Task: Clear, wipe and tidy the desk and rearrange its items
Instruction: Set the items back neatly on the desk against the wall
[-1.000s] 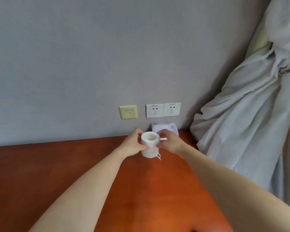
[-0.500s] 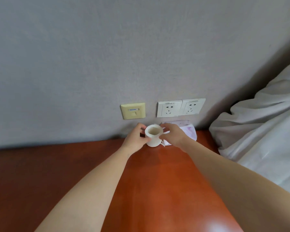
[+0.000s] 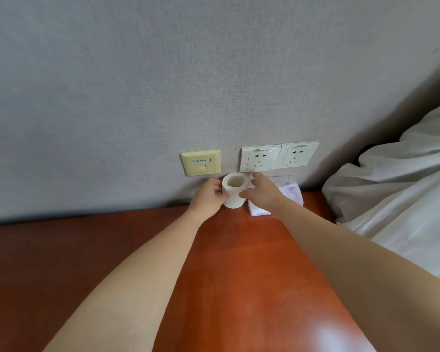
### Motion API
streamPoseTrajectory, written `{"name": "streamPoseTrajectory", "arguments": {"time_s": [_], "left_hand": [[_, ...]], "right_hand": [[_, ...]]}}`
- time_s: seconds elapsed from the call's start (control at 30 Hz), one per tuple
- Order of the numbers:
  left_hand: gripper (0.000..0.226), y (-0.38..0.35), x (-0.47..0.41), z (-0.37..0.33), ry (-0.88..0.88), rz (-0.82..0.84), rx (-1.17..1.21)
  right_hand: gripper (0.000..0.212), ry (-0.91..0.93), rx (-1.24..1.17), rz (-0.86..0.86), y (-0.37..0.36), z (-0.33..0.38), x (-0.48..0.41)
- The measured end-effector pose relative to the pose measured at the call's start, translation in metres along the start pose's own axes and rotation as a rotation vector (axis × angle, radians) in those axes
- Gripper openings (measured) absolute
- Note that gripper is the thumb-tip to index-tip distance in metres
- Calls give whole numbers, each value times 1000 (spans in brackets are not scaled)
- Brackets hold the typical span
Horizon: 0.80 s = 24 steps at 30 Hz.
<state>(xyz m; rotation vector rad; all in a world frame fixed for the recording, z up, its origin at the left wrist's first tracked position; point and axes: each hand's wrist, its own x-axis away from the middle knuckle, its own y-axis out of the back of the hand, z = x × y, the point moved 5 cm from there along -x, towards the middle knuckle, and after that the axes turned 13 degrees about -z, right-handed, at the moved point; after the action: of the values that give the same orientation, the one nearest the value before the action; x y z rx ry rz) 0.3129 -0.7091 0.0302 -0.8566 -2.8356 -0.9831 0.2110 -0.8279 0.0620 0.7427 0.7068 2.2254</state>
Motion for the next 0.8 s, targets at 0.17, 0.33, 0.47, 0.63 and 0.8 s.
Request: {"name": "streamPoseTrajectory", "arguments": {"time_s": [0.17, 0.33, 0.47, 0.63, 0.8], "left_hand": [[63, 8, 21, -2, 5, 146, -159], [52, 22, 51, -22, -153, 158, -354], [61, 25, 75, -48, -270, 173, -461], [58, 8, 116, -93, -403, 166, -577], [56, -29, 169, -144, -539, 209, -607]], "right_hand": [[52, 23, 28, -2, 10, 4, 17], [44, 49, -20, 13, 30, 3, 43], [31, 85, 38, -40, 57, -5, 72], [30, 155, 100, -46, 109, -27, 117], [39, 181, 281, -151, 174, -70, 164]]}}
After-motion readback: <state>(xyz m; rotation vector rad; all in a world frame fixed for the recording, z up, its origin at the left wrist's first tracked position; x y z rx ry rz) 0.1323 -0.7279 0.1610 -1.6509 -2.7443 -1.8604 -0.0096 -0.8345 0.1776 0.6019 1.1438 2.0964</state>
